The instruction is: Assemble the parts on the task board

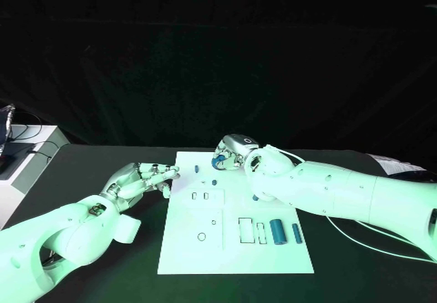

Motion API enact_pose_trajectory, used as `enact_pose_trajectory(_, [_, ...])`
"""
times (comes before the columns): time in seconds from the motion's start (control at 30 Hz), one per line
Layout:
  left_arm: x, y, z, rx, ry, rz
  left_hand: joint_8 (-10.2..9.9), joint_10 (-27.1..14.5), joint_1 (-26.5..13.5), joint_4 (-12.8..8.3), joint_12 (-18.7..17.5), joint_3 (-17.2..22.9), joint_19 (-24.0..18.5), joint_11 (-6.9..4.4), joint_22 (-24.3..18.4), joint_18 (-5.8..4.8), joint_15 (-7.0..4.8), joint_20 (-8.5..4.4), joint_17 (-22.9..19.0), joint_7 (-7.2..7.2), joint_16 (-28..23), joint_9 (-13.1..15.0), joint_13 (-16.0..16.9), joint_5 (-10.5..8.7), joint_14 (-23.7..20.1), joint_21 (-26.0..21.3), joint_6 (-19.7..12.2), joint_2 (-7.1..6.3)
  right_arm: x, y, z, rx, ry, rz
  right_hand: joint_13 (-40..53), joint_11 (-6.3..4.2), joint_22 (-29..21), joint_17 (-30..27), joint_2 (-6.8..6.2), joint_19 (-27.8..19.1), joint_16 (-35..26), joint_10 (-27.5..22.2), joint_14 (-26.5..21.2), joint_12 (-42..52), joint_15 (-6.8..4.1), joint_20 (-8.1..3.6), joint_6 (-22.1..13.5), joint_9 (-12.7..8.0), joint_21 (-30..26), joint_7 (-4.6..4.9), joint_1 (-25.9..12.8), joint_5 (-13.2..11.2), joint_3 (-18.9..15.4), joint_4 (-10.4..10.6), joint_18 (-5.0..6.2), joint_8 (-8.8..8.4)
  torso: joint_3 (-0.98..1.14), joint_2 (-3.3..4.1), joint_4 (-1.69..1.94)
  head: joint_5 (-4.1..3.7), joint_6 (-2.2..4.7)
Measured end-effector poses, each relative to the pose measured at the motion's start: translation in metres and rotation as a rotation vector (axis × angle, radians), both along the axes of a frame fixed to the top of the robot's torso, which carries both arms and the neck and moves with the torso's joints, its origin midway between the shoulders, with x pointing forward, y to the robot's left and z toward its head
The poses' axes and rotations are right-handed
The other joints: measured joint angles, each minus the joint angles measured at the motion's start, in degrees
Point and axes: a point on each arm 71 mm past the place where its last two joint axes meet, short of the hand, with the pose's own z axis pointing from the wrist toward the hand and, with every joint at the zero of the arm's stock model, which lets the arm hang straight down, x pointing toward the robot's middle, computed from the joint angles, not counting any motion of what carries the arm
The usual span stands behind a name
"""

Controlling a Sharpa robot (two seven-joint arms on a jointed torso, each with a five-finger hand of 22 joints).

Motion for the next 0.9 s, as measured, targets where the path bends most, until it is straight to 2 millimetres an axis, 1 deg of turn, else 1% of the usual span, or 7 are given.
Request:
enact_pose_trajectory(0.27, [0.0, -0.001, 0.0, -0.001, 0.0, -0.001, 0.0, 0.0, 0.0, 0.0, 0.0, 0.0, 0.0, 0.0, 0.0, 0.0, 0.0, 0.0, 0.0, 0.0, 0.0, 0.0, 0.0, 0.0, 0.0, 0.0, 0.0, 0.0, 0.003, 0.003, -0.006, -0.011, 0.002, 0.001, 0.0, -0.01, 0.05, 0.0, -0.23, 0.0, -0.22, -0.02, 0.0, 0.0, 0.0, 0.0, 0.0, -0.15, 0.0, 0.0, 0.23, 0.0, -0.01, 0.01, 0.0, -0.08, 0.04, 0.01, -0.09, 0.27, -0.35])
enact_pose_trajectory(0.47, [0.0, -0.001, 0.0, -0.001, 0.001, -0.001, 0.0, 0.0, 0.0, 0.0, 0.0, 0.0, 0.0, 0.0, 0.0, 0.0, 0.0, 0.0, 0.0, 0.0, 0.0, 0.0, 0.0, 0.0, 0.0, 0.0, 0.0, 0.0, 0.001, 0.007, -0.009, -0.015, 0.006, 0.015, -0.01, -0.01, 0.04, 0.09, -0.24, 0.0, -0.22, -0.02, 0.0, 0.0, 0.0, 0.0, 0.0, -0.15, 0.0, 0.0, 0.21, 0.0, -0.17, 0.18, 0.0, -0.07, 0.09, 0.01, -0.18, 0.47, -0.57])
enact_pose_trajectory(0.5, [0.0, -0.001, 0.0, -0.001, 0.001, -0.001, 0.0, 0.0, 0.0, 0.0, 0.0, 0.0, 0.0, 0.0, 0.0, 0.0, 0.0, 0.0, 0.01, 0.0, 0.0, 0.0, 0.0, 0.0, 0.0, 0.0, 0.0, 0.0, 0.001, 0.007, -0.01, -0.015, 0.007, 0.018, -0.01, -0.01, 0.04, 0.09, -0.41, 0.0, -0.22, -0.02, 0.0, 0.0, 0.0, 0.0, 0.0, -0.15, 0.0, 0.0, 0.05, 0.0, -0.17, 0.17, 0.0, -0.08, 0.11, -0.01, -0.19, 0.47, -0.6])
enact_pose_trajectory(0.7, [0.0, -0.001, 0.0, 0.0, 0.001, -0.001, 0.0, 0.01, 0.0, 0.0, 0.0, 0.0, 0.0, 0.0, 0.0, 0.0, 0.0, 0.0, 0.01, 0.0, 0.0, 0.0, 0.0, 0.0, 0.0, 0.0, 0.0, 0.0, -0.004, 0.007, -0.012, -0.011, 0.009, 0.032, -0.02, -0.01, 0.04, 0.15, -0.46, 0.0, -0.22, -0.02, 0.0, 0.0, 0.0, 0.0, -0.18, -0.15, 0.0, 0.18, 0.0, 0.0, -0.19, 0.19, 0.0, -0.07, 0.15, -0.03, -0.19, 0.49, -0.62])
enact_pose_trajectory(0.8, [0.0, -0.001, 0.0, 0.0, 0.001, -0.001, 0.0, 0.0, 0.0, -0.16, 0.0, -0.16, -0.21, 0.0, -0.18, 0.0, 0.0, 0.21, 0.01, -0.21, 0.0, 0.0, 0.0, 0.0, 0.0, 0.28, -0.21, 0.0, -0.006, 0.006, -0.011, -0.002, -0.001, 0.039, -0.02, 0.0, 0.03, 0.15, -0.46, 0.0, -0.22, -0.02, 0.0, -0.27, 0.0, 0.0, -0.45, -0.21, -0.01, 0.44, 0.0, 0.0, -0.33, 0.34, 0.0, -0.07, 0.15, -0.03, -0.2, 0.56, -0.57])
enact_pose_trajectory(0.87, [0.0, 0.0, 0.0, 0.0, 0.001, 0.0, 0.0, 0.0, 0.0, -0.16, 0.0, -0.16, -0.21, 0.0, -0.19, 0.0, 0.0, 0.21, 0.01, -0.21, 0.0, 0.0, 0.0, 0.0, 0.0, 0.28, -0.21, 0.0, -0.008, 0.005, -0.01, 0.007, -0.013, 0.044, -0.02, 0.0, 0.03, 0.21, -1.02, 0.0, -0.22, -0.03, -0.01, -0.27, 0.01, 0.0, -0.76, -0.21, -0.01, 0.56, -0.08, -0.35, -0.53, 0.53, -0.01, -0.07, 0.15, -0.04, -0.22, 0.61, -0.5])
enact_pose_trajectory(0.9, [0.0, 0.0, 0.0, 0.0, 0.001, 0.0, 0.0, 0.0, 0.0, -0.16, 0.0, -0.16, -0.21, 0.0, -0.18, 0.0, 0.0, 0.21, 0.01, -0.22, 0.0, 0.0, 0.0, 0.0, 0.0, 0.28, -0.21, 0.0, -0.009, 0.004, -0.009, 0.012, -0.019, 0.045, -0.02, 0.0, 0.03, 0.21, -1.01, 0.0, -0.22, -0.03, -0.01, -0.27, 0.01, 0.0, -0.96, -0.22, -0.01, 0.52, -0.06, -0.61, -0.66, 0.66, 0.0, -0.07, 0.15, -0.04, -0.23, 0.64, -0.46])
